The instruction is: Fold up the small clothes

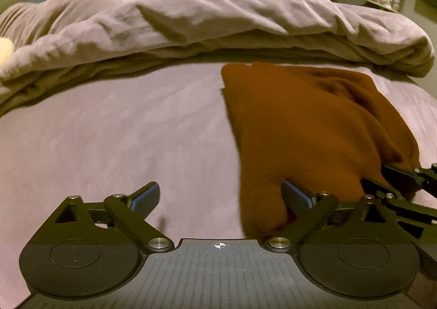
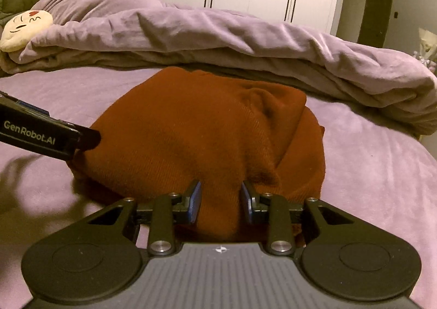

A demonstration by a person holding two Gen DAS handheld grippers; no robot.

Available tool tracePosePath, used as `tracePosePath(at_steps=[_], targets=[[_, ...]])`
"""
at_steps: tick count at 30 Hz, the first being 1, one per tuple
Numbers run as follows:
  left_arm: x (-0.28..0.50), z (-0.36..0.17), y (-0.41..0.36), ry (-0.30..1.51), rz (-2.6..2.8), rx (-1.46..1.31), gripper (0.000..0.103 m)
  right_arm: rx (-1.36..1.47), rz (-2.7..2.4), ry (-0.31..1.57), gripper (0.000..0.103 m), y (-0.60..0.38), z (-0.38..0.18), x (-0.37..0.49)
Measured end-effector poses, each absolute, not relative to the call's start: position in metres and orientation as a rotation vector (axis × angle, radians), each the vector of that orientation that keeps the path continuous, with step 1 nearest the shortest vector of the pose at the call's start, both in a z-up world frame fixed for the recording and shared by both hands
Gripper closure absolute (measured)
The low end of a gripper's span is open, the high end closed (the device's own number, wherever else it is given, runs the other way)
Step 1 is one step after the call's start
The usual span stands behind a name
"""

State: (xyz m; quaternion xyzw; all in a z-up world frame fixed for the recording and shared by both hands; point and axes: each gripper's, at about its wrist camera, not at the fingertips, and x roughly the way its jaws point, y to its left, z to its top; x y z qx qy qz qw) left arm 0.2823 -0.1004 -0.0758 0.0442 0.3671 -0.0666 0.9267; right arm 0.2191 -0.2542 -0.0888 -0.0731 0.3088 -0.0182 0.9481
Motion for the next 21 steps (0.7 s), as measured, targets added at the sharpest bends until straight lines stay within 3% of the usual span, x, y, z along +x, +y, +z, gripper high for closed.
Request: tracePosePath(at_steps=[6,7,10,13,16,21], targets=[[0.272,-0.053,-0.103,0.789,-0.097,0.132,0.000,-0.133,-0.059,0.654,0.071,-0.249,-0.081,0.211],[0.267,-0.049,-0.103,0.814,-0.099,0.145,0.000,-0.129,-0.065,0.679,0.065,-0.246,-0.076,0.206],[0.248,-0.050,-0.099,0.881,-0.113,0.133,0.000,-0.071,-0.103,0.789,0.021,-0.240,-0.069,0.186],[0.224,-0.050,-0.092,0.912,-0.119,0.087,0.000,-0.005,-0.125,0.868,0.020,-0.237,-0.067,0.160],[0.207,-0.046,-0.084,0.942,-0.118,0.053,0.000,0.036,-0.139,0.931,0.004,-0.235,-0.061,0.140],[0.193,-0.029,-0.076,0.931,-0.099,0.052,0.000,0.034,-0.178,0.953,0.004,-0.232,-0.040,0.123]])
